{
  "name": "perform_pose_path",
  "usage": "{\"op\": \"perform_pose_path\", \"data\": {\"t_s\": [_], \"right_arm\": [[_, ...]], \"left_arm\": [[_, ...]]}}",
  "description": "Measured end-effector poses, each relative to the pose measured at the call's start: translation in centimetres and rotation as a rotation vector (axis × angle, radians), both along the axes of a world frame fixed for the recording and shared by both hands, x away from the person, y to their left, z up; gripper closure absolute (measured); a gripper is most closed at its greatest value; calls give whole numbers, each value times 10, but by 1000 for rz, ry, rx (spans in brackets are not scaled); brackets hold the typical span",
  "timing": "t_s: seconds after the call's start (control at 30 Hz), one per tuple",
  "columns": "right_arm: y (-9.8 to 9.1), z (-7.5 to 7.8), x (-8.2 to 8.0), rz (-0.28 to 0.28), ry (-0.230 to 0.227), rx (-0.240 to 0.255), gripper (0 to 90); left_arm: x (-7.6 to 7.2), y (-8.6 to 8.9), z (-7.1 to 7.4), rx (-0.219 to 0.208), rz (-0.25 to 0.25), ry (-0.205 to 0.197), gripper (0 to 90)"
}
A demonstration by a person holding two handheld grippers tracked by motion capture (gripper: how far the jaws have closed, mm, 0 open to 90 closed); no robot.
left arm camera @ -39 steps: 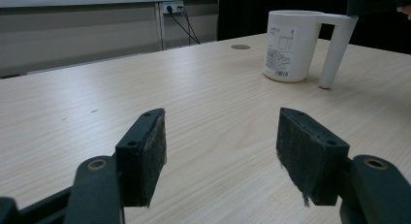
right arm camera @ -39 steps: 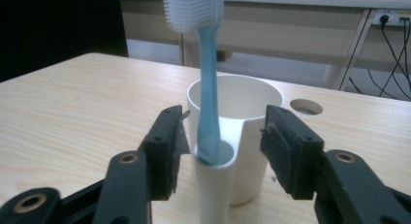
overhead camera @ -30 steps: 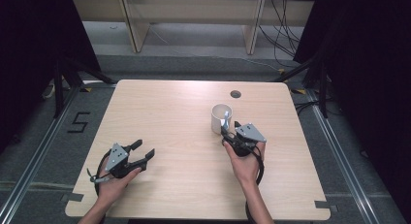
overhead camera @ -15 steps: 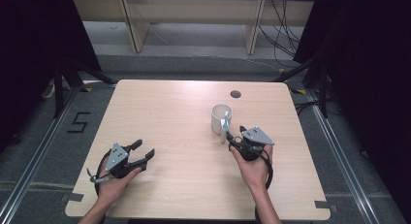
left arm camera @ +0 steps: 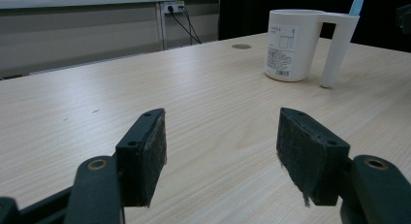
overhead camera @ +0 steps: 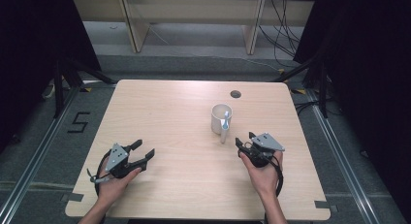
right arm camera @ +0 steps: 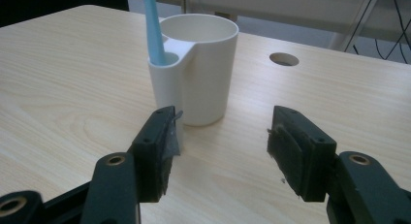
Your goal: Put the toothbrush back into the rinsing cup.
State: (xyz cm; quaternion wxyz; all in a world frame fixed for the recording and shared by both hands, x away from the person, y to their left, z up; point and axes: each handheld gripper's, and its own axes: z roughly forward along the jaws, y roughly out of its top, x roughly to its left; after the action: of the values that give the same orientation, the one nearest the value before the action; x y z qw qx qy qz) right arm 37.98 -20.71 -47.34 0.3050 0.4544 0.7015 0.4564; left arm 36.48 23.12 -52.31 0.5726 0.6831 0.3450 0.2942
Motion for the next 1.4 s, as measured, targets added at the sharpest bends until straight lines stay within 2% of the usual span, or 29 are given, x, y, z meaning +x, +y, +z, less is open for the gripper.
{"op": "perform_pose_path", "data": {"t_s": [0.03,0.1,0.17,0.2,0.23,0.27,0.33,0.37,0.4,0.43,0.47,0.5,0.57,0.67,0.7,0.73,0.77,0.83,0.9,0.97,1.0,1.03,1.07,1.2,1.27,1.3,1.37,1.4], "right_arm": [[-4,-1,-2,-5,2,-14,436],[-7,-2,-4,1,10,-7,437],[-9,-3,-5,-12,-3,-8,436],[-9,-4,-7,-24,8,10,436],[-13,-4,-6,3,11,-9,436],[-15,-4,-9,-17,12,-15,436],[-19,-6,-12,-24,11,-9,436],[-18,-7,-15,-44,33,4,436],[-21,-8,-14,-29,18,-6,436],[-23,-8,-16,-37,29,-11,436],[-24,-10,-17,-41,33,5,436],[-27,-11,-19,-50,19,-12,436],[-32,-13,-21,-49,15,-10,437],[-38,-15,-26,-62,20,-4,437],[-39,-14,-30,-83,39,-3,437],[-42,-16,-29,-78,10,-16,437],[-42,-16,-33,-91,38,6,438],[-46,-18,-33,-71,28,10,438],[-51,-18,-36,-82,34,-13,438],[-53,-20,-39,-87,35,-6,438],[-54,-21,-41,-107,43,-3,439],[-56,-22,-41,-99,22,-20,438],[-56,-23,-43,-103,46,-2,438],[-60,-25,-47,-102,44,-12,439],[-59,-28,-51,-123,54,7,439],[-61,-29,-50,-111,39,-7,439],[-60,-30,-52,-114,42,21,439],[-62,-30,-51,-109,20,-7,439]], "left_arm": [[0,0,0,-2,1,1,348],[0,0,0,-3,1,1,348],[0,0,0,-1,0,0,348],[0,0,0,0,0,0,348],[0,0,0,1,0,0,348],[0,0,0,1,1,0,348],[0,0,0,1,1,-1,348],[0,0,0,2,1,-1,348],[0,0,0,2,1,-1,348],[0,0,0,3,1,-1,348],[0,0,0,4,1,0,348],[0,0,0,4,1,0,348],[0,0,0,6,2,1,348],[0,-1,0,6,2,0,348],[0,-1,0,7,2,0,348],[0,-1,0,8,2,0,349],[0,-1,0,8,2,0,348],[0,-1,0,6,3,1,348],[0,-1,0,5,3,1,348],[0,0,0,6,3,1,348],[0,-1,0,6,2,1,348],[0,-1,0,6,2,1,348],[0,-1,0,6,2,1,348],[0,-1,0,6,3,1,348],[0,-1,0,7,2,1,348],[0,-1,0,7,3,1,348],[0,-1,0,7,2,1,348],[0,-1,0,6,3,2,348]]}}
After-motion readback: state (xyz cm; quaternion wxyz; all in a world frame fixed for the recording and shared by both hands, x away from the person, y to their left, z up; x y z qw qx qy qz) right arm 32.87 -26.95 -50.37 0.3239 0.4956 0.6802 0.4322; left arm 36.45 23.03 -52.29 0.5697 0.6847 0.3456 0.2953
